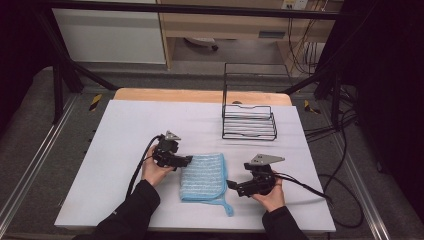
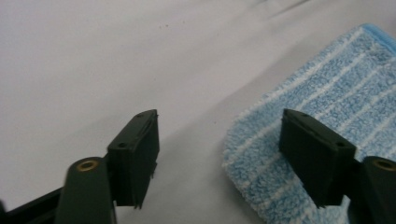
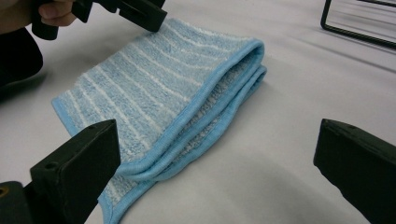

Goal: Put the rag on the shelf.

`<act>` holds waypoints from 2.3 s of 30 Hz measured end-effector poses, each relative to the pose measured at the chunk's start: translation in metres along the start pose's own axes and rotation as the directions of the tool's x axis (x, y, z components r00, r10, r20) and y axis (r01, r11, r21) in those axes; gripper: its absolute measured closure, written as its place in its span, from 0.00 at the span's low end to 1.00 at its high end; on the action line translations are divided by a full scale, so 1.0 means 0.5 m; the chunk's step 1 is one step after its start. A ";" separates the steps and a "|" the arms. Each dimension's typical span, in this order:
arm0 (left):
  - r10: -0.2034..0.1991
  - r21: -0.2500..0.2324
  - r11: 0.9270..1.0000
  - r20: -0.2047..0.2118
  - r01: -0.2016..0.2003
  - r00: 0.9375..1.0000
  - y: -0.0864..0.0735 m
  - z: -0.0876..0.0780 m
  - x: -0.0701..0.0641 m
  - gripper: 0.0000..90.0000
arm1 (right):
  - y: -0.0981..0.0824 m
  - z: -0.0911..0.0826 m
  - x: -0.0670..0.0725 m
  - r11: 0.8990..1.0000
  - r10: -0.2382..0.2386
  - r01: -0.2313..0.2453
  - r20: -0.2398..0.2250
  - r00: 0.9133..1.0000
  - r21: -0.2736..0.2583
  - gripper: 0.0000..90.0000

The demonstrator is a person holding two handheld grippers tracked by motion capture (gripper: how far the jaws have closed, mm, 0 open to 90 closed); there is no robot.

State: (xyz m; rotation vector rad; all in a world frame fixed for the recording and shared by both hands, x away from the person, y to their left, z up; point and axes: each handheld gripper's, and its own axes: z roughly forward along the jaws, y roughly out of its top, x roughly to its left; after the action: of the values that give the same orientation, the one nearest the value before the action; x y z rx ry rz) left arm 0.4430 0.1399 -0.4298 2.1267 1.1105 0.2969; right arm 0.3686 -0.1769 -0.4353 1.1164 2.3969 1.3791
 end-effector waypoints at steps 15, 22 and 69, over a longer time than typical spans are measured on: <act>-0.086 0.064 0.995 0.075 0.082 0.993 -0.012 0.006 0.003 0.69 | -0.002 0.002 0.000 1.000 0.006 -0.007 0.004 1.000 0.020 0.02; -0.099 0.069 0.993 0.097 0.093 0.990 -0.019 0.013 -0.004 0.81 | 0.002 0.002 -0.003 1.000 0.012 -0.012 0.006 1.000 0.010 0.02; -0.069 0.025 0.997 0.091 0.067 0.993 -0.031 0.017 -0.011 0.83 | 0.063 0.148 -0.060 0.992 0.102 -0.103 0.013 0.995 0.078 0.64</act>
State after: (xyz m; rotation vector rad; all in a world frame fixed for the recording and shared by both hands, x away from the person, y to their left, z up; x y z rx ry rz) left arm 0.4341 0.1372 -0.4459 2.0944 1.1347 0.1546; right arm 0.4412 -0.1372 -0.4585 1.2789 2.4383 1.3174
